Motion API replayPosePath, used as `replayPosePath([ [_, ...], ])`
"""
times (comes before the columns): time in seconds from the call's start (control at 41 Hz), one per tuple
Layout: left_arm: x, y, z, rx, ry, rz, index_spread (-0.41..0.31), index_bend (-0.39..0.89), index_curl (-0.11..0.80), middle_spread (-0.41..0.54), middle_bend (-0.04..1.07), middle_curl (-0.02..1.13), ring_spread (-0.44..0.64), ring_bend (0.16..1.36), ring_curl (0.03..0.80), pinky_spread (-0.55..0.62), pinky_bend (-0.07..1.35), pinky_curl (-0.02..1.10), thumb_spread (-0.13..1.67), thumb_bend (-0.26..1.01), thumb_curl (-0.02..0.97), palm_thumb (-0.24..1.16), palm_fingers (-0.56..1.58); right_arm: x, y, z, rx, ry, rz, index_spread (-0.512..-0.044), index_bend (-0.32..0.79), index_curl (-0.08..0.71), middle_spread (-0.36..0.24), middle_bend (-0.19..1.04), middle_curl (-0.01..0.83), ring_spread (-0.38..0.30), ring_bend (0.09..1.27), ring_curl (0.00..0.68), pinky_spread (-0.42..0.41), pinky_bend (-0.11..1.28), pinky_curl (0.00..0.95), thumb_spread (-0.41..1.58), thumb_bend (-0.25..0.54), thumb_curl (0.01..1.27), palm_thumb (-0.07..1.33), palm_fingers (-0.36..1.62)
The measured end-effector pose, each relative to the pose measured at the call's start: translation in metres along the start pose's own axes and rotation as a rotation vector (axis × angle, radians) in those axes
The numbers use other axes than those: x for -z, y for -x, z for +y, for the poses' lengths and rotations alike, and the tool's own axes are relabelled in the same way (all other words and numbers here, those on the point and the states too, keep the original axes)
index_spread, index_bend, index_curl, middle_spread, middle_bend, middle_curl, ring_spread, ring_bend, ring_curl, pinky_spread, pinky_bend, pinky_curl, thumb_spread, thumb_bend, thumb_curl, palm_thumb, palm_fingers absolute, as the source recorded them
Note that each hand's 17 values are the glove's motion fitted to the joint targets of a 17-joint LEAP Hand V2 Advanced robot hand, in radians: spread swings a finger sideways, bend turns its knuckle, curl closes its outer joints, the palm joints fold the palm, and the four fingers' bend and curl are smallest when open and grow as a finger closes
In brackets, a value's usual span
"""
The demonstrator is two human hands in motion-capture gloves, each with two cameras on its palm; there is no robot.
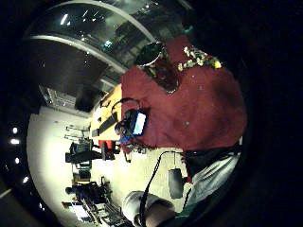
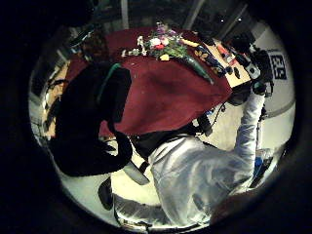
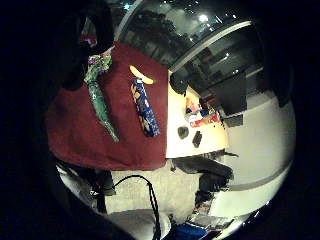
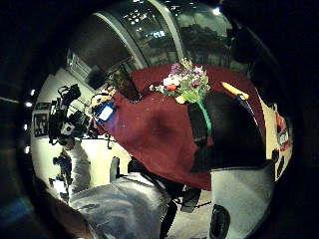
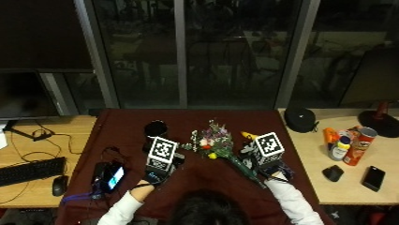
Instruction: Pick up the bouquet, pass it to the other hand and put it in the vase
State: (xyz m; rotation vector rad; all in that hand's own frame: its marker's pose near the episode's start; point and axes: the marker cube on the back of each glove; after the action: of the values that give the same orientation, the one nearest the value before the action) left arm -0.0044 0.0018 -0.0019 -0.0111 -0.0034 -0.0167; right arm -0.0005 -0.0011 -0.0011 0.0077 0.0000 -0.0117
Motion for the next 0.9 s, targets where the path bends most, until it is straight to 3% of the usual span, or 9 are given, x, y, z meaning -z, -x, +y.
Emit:
replayPosePath([
  [0.049, 0.001, 0.005, 0.001, 0.016, 0.010, -0.001, -0.071, 0.32, 0.102, 0.009, 0.21, 0.08, 0.05, 0.38, 0.093, 0.07, 0.29, 0.09, 0.53, 0.16, 0.052, 0.25, 0.64, -0.001, 0.001, -0.001, 0.005, -0.010, -0.011, -0.162, 0.06, 0.028, -0.049, 0.34, 0.116, -0.097, 0.58, 0.132, -0.066, 0.50, 0.112, 0.51, 0.302, 0.10, 0.45, 1.10],
  [0.146, -0.005, 0.020, 0.002, 0.067, 0.039, -0.001, -0.094, 0.31, 0.162, 0.012, 0.19, 0.15, 0.07, 0.40, 0.159, 0.10, 0.28, 0.16, 0.78, 0.17, 0.081, 0.27, 0.62, -0.002, 0.004, -0.005, 0.009, -0.036, -0.062, -0.213, 0.07, 0.090, -0.063, 0.35, 0.183, -0.125, 0.63, 0.228, -0.086, 0.54, 0.201, 0.76, 0.326, 0.14, 0.49, 1.05],
  [0.317, -0.016, 0.029, -0.003, 0.090, 0.060, 0.040, -0.113, 0.29, 0.229, 0.015, 0.17, 0.20, 0.09, 0.40, 0.201, 0.12, 0.26, 0.20, 1.03, 0.15, 0.121, 0.28, 0.60, -0.005, 0.002, -0.012, 0.006, -0.026, -0.071, -0.254, 0.06, 0.120, -0.076, 0.36, 0.254, -0.147, 0.63, 0.300, -0.102, 0.54, 0.265, 1.01, 0.318, 0.18, 0.52, 1.02],
  [0.439, -0.024, 0.025, -0.010, 0.074, 0.053, 0.093, -0.119, 0.28, 0.266, 0.015, 0.16, 0.22, 0.10, 0.39, 0.217, 0.13, 0.25, 0.22, 1.12, 0.13, 0.145, 0.29, 0.60, -0.005, 0.002, -0.017, -0.023, 0.005, -0.099, -0.266, 0.06, 0.127, -0.076, 0.36, 0.289, -0.154, 0.62, 0.322, -0.107, 0.54, 0.286, 1.11, 0.297, 0.21, 0.53, 1.02],
  [0.537, -0.036, 0.011, -0.020, 0.026, 0.077, 0.140, -0.122, 0.27, 0.290, 0.011, 0.16, 0.24, 0.10, 0.39, 0.227, 0.13, 0.24, 0.24, 1.16, 0.12, 0.161, 0.29, 0.60, -0.009, 0.001, -0.028, -0.064, 0.111, -0.130, -0.272, 0.06, 0.130, -0.076, 0.34, 0.310, -0.157, 0.62, 0.335, -0.109, 0.54, 0.300, 1.16, 0.277, 0.23, 0.53, 1.01],
  [0.61, -0.047, -0.003, -0.031, -0.021, 0.088, 0.164, -0.123, 0.25, 0.305, 0.010, 0.16, 0.25, 0.10, 0.39, 0.234, 0.12, 0.24, 0.25, 1.19, 0.10, 0.173, 0.29, 0.60, -0.005, -0.001, -0.037, -0.100, 0.194, -0.139, -0.280, -0.04, 0.093, -0.071, 0.36, 0.330, -0.151, 0.63, 0.354, -0.085, 0.60, 0.328, 1.20, 0.239, 0.23, 0.50, 0.89],
  [0.903, -0.053, -0.037, -0.058, -0.125, 0.010, 0.220, -0.121, 0.21, 0.355, 0.024, 0.15, 0.26, 0.11, 0.38, 0.260, 0.13, 0.23, 0.28, 1.23, 0.05, 0.205, 0.29, 0.57, -0.028, -0.032, -0.052, -0.312, 0.407, -0.064, -0.299, -0.03, 0.021, -0.051, 0.35, 0.366, -0.135, 0.69, 0.386, -0.043, 0.72, 0.369, 1.22, 0.130, 0.25, 0.45, 0.73],
])
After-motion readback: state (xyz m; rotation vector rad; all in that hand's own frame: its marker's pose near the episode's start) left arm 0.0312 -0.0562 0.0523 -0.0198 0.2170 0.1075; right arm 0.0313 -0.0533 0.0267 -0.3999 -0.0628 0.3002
